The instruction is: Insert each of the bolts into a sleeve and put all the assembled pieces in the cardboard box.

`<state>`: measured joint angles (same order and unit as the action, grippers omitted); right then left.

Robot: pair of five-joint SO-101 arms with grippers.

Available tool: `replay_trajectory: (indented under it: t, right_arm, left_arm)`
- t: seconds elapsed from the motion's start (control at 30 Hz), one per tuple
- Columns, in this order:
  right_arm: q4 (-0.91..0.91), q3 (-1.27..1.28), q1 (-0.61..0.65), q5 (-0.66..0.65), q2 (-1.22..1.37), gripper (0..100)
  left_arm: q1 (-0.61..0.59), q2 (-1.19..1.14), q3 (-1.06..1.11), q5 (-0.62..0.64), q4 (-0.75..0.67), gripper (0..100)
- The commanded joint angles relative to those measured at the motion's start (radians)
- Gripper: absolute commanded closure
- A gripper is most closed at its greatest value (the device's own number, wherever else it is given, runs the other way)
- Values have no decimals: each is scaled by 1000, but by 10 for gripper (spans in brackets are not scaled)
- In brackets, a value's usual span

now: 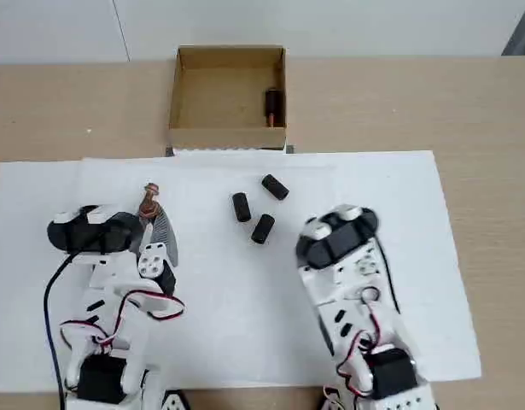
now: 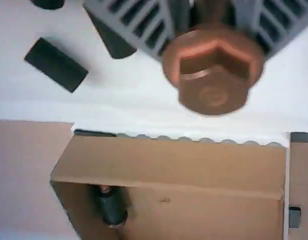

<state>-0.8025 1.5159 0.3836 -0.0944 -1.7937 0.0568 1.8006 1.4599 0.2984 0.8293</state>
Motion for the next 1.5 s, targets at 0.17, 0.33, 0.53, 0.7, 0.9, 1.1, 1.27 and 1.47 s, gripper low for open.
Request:
replay_trajectory:
  t: [0.17, 0.33, 0.53, 0.7, 0.9, 1.1, 1.27, 1.47]
  right_arm:
    - [182, 112, 165, 9, 1, 996]
    - [249, 167, 248, 9, 1, 996]
    - [259, 167, 303, 2, 1, 996]
    - [251, 167, 314, -23, 5, 996]
    - [251, 169, 314, -97, 8, 996]
    - [251, 169, 314, -98, 8, 996]
    - [251, 169, 317, -98, 5, 996]
    - [251, 167, 335, -100, 2, 996]
  left_arm:
    - [77, 18, 38, 230, -167, 994]
    - [187, 17, 47, 391, -222, 994]
    - [255, 17, 47, 454, -255, 994]
    - [269, 17, 47, 459, -255, 994]
    - [281, 17, 47, 459, -255, 994]
    - [350, 17, 44, 459, -256, 994]
    - [348, 17, 47, 456, -284, 994]
    - [348, 17, 101, 382, -353, 994]
